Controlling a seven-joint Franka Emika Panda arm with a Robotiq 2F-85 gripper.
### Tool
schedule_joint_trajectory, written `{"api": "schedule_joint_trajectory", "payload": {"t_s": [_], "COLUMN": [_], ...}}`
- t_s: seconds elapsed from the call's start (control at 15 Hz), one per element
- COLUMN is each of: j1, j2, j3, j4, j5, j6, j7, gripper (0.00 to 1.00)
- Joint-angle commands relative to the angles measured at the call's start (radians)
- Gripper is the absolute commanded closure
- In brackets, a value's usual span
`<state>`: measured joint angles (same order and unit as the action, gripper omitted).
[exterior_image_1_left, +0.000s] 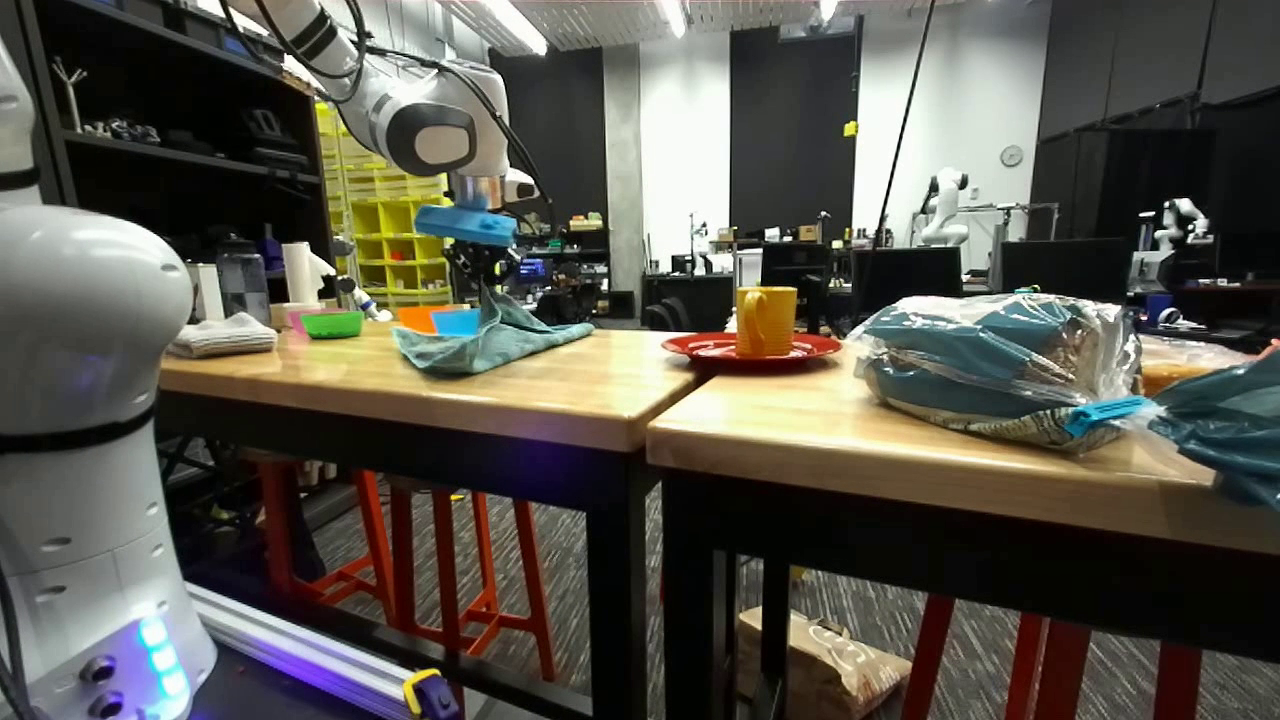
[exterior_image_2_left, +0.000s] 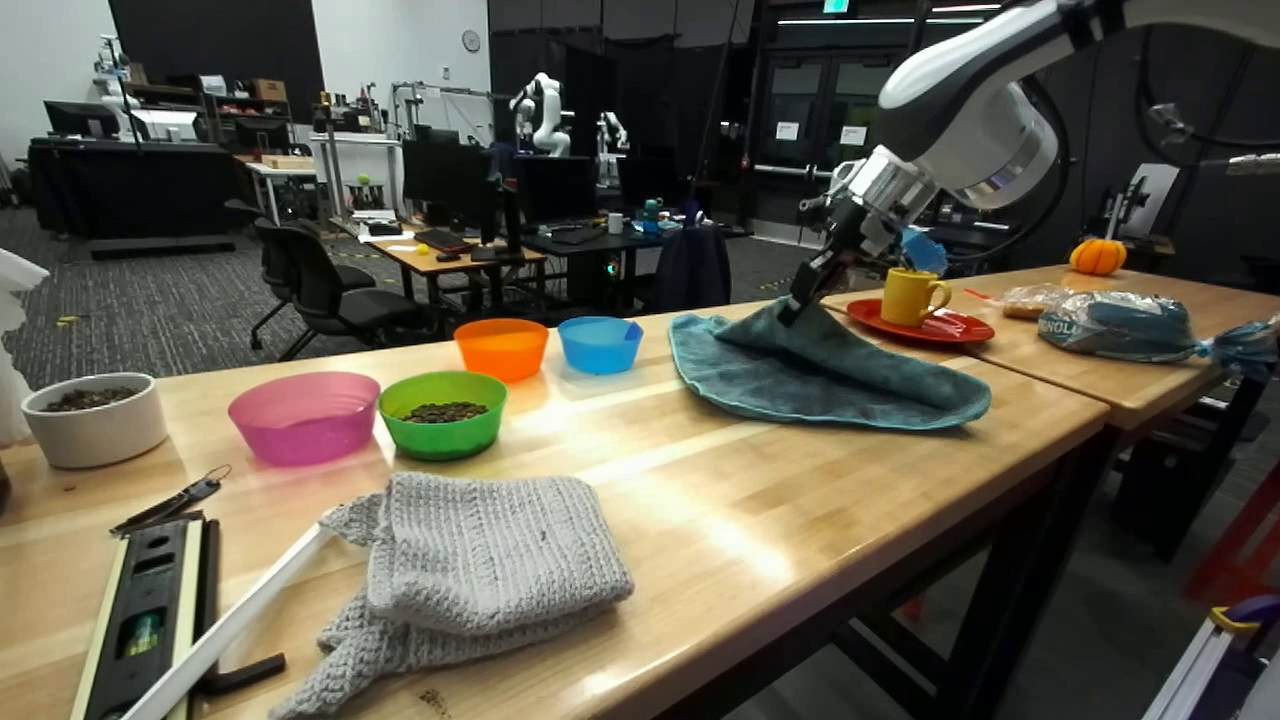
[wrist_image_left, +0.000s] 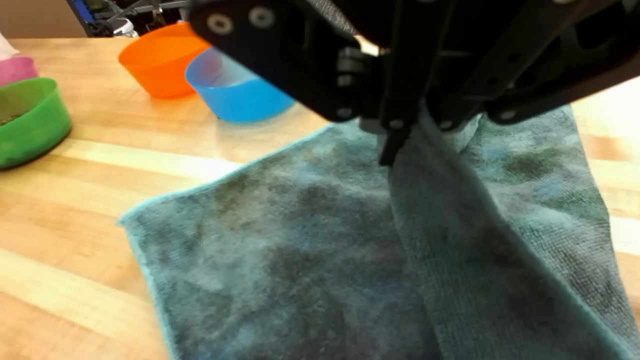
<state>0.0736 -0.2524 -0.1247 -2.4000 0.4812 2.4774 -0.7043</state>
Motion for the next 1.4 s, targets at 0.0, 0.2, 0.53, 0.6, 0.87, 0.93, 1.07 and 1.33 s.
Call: {"api": "schedule_joint_trajectory", "payload": {"t_s": [0.0, 0.2, 0.53, 0.6, 0.87, 0.93, 1.07, 1.33], "j1": [0.051, 0.087, 0.138, 0.148, 0.174, 0.178, 0.183, 0.173], "j2": [-0.051, -0.073, -0.116, -0.123, -0.142, -0.145, -0.15, -0.153], "j3": [0.021, 0.042, 0.071, 0.073, 0.076, 0.075, 0.071, 0.065], "j4": [-0.033, -0.043, -0.085, -0.094, -0.127, -0.132, -0.137, -0.134], "j5": [0.035, 0.042, 0.037, 0.037, 0.029, 0.028, 0.028, 0.012], "j6": [0.038, 0.034, 0.039, 0.036, 0.029, 0.028, 0.019, 0.009], "j7": [-0.019, -0.007, -0.002, -0.002, 0.002, 0.002, 0.002, 0.011], "gripper": [0.99, 0.99, 0.99, 0.99, 0.71, 0.67, 0.53, 0.27]}}
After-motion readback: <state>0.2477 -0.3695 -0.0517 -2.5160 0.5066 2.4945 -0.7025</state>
